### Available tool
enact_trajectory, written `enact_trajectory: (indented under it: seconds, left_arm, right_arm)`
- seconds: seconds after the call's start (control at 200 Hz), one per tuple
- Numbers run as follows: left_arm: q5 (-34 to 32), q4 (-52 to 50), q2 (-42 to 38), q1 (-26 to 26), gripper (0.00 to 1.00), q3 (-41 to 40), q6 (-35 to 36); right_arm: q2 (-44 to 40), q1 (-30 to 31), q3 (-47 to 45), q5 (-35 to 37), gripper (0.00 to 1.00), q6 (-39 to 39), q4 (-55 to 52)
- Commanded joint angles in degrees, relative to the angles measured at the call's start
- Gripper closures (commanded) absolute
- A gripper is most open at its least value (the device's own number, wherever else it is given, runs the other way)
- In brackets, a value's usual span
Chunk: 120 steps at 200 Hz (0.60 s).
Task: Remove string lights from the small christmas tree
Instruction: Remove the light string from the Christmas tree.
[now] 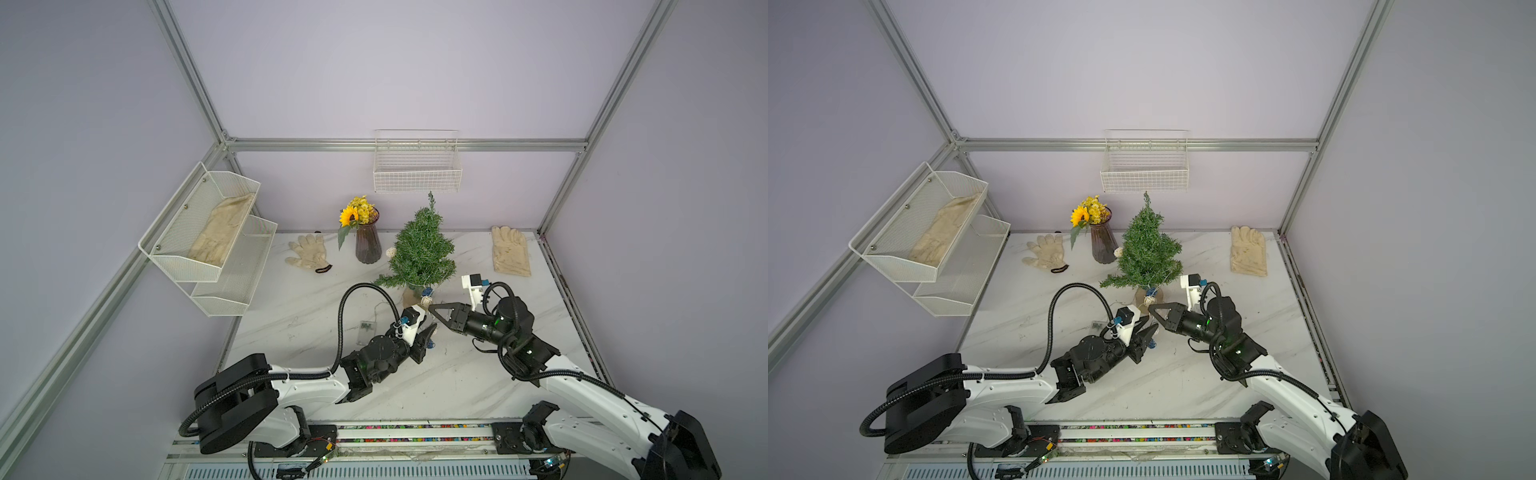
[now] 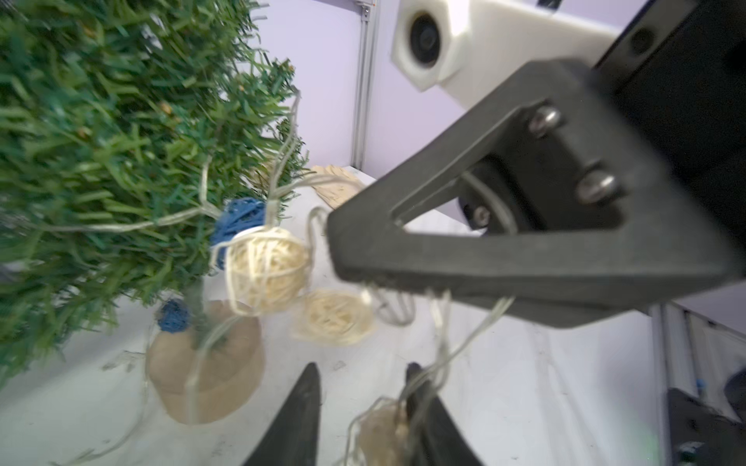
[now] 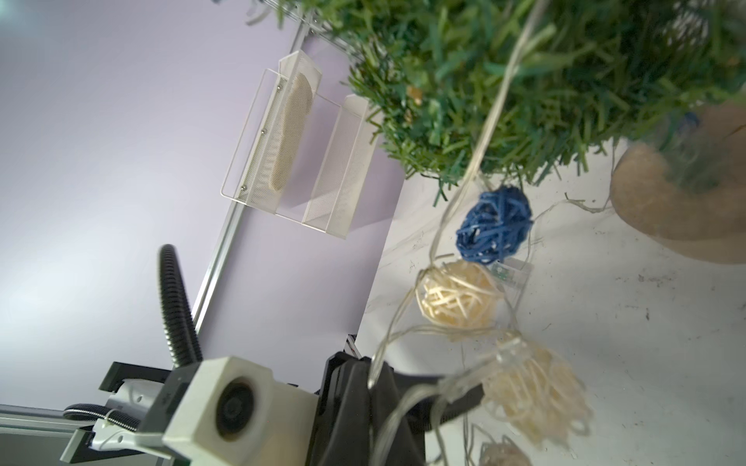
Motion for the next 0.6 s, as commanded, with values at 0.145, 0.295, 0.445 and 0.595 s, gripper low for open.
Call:
enact_trajectory:
  seconds: [0.145,0.295,0.445,0.595]
  left_arm:
    - [-14.64,-4.79,-3.65,-0.10,0.37,-2.45,-9.19]
    - [-23.69,-16.33,-4.41,0.71,0.35,-0.87,-18.58]
    - [-24.21,-21.58,-4.17,3.08,0.34,-0.30,-25.35]
    - [-18.71,-24.21,-2.64,7.23,0.34,0.49,-31.48]
  right_arm:
    - [-5.98,-3.26,2.32,5.79,1.00,-4.65,-9.74]
    - [-6.58,-4.92,6.59,9.82,1.00,-9.90,-17.84]
    - [-7.00,-6.00,10.47,12.62,1.00,-13.58,-20.82]
    - [-6.02,-6.76,14.22,15.21,1.00,-16.66,-23.64]
